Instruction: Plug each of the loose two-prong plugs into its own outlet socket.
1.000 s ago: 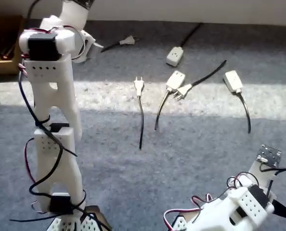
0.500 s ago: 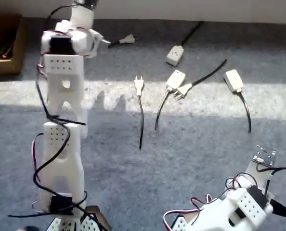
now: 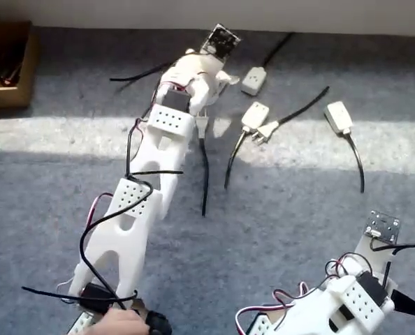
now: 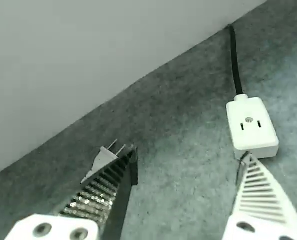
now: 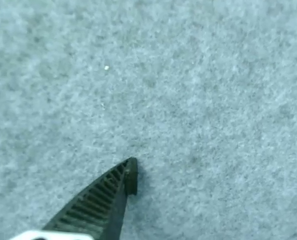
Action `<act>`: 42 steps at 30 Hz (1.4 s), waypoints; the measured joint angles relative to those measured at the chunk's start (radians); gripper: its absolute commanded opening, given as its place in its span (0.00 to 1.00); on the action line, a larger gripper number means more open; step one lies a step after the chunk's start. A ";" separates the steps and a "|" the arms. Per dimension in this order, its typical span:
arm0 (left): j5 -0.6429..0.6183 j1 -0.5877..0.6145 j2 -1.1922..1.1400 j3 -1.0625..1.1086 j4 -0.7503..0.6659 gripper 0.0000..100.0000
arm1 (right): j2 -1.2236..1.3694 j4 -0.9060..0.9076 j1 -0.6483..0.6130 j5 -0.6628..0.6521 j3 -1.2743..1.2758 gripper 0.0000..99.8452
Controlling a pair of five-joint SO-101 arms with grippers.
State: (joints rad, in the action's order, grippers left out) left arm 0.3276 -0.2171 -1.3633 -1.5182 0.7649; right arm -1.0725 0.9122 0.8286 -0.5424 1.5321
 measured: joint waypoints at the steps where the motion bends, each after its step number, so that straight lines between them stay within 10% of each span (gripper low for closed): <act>1: 0.000 -0.002 -0.014 0.000 -0.005 0.31 | 0.000 0.000 0.000 0.000 0.000 0.59; 6: -0.058 -0.035 -0.031 0.000 0.078 0.31 | 0.000 -0.048 -0.003 -0.002 0.029 0.59; 12: -0.245 -0.029 0.038 -0.092 0.519 0.31 | 0.000 -0.066 -0.003 -0.002 0.043 0.59; 21: -0.127 -0.086 0.135 -0.101 0.961 0.31 | -0.002 -0.066 -0.003 -0.002 0.044 0.59; 42: -0.201 -0.210 0.133 -0.087 0.993 0.30 | -0.002 -0.066 -0.005 -0.002 0.046 0.59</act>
State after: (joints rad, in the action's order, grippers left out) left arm 0.1266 -0.4273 -1.2298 -1.6057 1.7576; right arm -1.0740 0.8462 0.8239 -0.5439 1.5781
